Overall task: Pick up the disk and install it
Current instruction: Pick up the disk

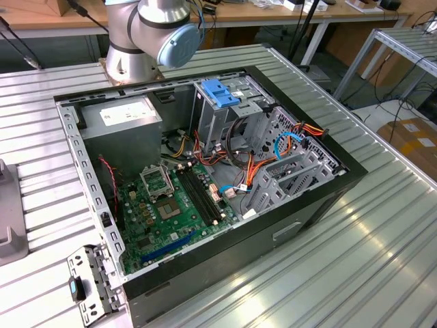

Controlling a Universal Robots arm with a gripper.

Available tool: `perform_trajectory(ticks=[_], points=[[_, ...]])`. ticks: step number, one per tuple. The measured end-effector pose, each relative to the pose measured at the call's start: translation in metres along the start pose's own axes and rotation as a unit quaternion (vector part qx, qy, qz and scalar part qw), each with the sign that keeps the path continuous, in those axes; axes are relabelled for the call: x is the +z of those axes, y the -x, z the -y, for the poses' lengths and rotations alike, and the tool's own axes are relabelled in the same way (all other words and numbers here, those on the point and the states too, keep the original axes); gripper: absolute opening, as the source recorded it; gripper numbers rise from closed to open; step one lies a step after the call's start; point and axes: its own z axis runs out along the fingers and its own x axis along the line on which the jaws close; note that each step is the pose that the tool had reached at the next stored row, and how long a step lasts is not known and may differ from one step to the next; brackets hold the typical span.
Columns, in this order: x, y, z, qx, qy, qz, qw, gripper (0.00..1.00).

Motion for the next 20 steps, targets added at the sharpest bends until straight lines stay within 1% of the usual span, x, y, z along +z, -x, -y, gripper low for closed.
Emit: perform_trajectory(ticks=[1, 3, 9, 13, 15, 17, 18, 20], points=[[-0.0036, 0.0003, -0.0002, 0.000, 0.0000, 0.0000, 1.0000, 0.37], [-0.0071, 0.0006, -0.0004, 0.000, 0.0000, 0.0000, 1.0000, 0.37], [-0.0072, -0.0003, -0.0004, 0.001, -0.0001, 0.0000, 1.0000, 0.37], [-0.0077, -0.0058, 0.0010, 0.001, 0.0000, 0.0000, 1.0000, 0.37], [-0.0080, -0.0098, 0.0034, 0.001, 0.0003, 0.0001, 1.0000, 0.37], [-0.0084, -0.0129, 0.0073, 0.001, 0.0013, 0.0000, 1.0000, 0.37], [-0.0089, -0.0164, 0.0130, 0.001, 0.0027, -0.0001, 1.0000, 0.37], [-0.0093, -0.0188, 0.0175, 0.001, 0.0036, -0.0002, 1.0000, 0.37]])
